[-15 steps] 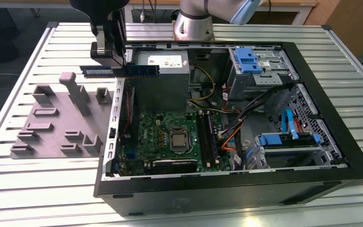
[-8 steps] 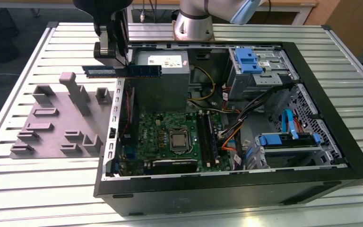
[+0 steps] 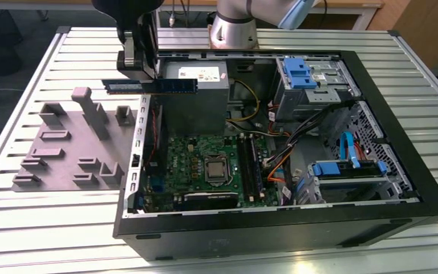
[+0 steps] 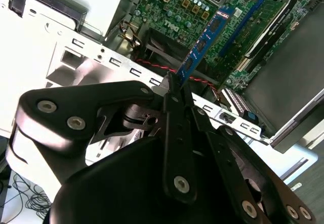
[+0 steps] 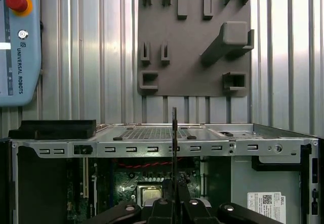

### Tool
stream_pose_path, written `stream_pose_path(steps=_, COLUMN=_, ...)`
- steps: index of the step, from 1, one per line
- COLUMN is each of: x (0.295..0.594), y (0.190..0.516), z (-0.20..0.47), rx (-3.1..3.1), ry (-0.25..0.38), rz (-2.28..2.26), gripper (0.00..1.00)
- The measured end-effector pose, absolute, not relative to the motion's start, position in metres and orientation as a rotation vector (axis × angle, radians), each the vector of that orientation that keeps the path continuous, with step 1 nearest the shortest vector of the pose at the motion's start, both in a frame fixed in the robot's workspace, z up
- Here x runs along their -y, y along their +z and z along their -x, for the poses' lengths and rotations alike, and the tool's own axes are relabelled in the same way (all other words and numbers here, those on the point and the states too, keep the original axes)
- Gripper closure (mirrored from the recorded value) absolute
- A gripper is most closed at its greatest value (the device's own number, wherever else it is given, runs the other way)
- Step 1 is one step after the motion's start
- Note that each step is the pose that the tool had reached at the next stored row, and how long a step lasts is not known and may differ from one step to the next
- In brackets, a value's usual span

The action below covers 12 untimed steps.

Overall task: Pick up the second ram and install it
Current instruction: 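Pick up the second ram and move it above second insertion slot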

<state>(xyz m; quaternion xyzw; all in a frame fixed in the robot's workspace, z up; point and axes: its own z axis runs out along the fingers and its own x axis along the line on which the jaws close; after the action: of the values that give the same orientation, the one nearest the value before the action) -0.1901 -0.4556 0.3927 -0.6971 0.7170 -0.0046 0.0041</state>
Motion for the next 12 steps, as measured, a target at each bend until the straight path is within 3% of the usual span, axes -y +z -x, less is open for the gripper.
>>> stream_pose_path(steps=12, x=0.4556, y=0.3924, z=0.1847, rx=-2.247, ry=-0.015, rz=2.184, gripper=0.86)
